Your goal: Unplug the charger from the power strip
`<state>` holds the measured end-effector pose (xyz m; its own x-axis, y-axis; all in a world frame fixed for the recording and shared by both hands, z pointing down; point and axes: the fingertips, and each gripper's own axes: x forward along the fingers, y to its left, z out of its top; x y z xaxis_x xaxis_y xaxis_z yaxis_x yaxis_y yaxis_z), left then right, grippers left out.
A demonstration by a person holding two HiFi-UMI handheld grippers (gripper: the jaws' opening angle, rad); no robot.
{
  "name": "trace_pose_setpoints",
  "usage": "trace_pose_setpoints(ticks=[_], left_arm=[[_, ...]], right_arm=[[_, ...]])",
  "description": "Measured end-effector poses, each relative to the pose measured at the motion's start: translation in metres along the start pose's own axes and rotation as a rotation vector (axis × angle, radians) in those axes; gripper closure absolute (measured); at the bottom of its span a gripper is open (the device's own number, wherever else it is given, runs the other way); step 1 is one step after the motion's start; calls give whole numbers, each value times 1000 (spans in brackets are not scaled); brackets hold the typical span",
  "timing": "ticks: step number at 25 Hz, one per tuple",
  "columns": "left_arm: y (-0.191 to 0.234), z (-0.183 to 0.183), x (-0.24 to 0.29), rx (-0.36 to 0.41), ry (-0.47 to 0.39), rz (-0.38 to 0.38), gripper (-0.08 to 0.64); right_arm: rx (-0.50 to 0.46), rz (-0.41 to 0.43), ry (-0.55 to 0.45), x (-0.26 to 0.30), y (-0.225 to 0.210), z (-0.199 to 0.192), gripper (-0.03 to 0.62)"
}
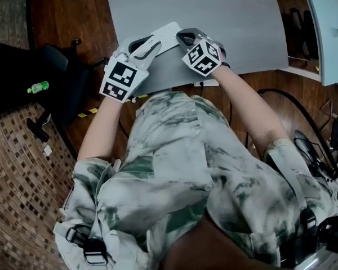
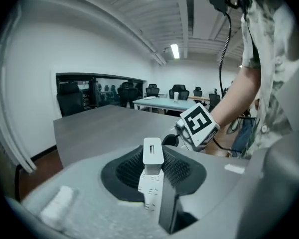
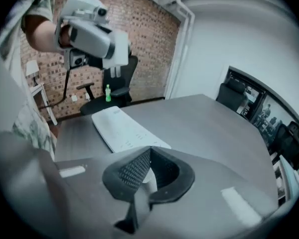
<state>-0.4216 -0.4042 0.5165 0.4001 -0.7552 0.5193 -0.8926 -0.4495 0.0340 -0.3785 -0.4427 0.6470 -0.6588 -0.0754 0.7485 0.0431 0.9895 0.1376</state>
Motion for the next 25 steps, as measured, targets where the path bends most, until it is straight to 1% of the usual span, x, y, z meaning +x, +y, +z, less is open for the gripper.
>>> trace_pose_setpoints(ticks=[1, 3, 7, 11, 13, 15, 17, 20, 22, 25], left_arm=[[-1, 2, -13, -34, -14, 22, 457], [-12, 5, -35, -71, -32, 65, 457], [-49, 9, -74, -104, -72, 148, 456], [-99, 6, -110, -41, -33, 245, 456], [-130, 7, -133, -36, -28, 277, 456], [-165, 7, -153, -52, -30, 303, 456], [-205, 0, -166, -85, -27, 317, 456], [-261, -12, -177, -118, -5, 307, 456], [-289, -16, -181, -129, 1, 294, 456], [-322, -17, -185, -147, -24, 268, 457]], right_arm=[[17, -16, -49, -12, -2, 6, 591], [44, -23, -124, -44, 3, 10, 591], [52, 7, -210, -121, 34, -14, 590], [84, 57, -275, -197, 78, -50, 589], [93, 64, -299, -233, 102, -69, 589], [98, 65, -316, -268, 123, -88, 589], [115, 61, -325, -300, 146, -109, 589], [168, 57, -336, -335, 176, -136, 589], [180, 55, -345, -353, 190, -146, 589], [173, 50, -363, -373, 212, -150, 589]])
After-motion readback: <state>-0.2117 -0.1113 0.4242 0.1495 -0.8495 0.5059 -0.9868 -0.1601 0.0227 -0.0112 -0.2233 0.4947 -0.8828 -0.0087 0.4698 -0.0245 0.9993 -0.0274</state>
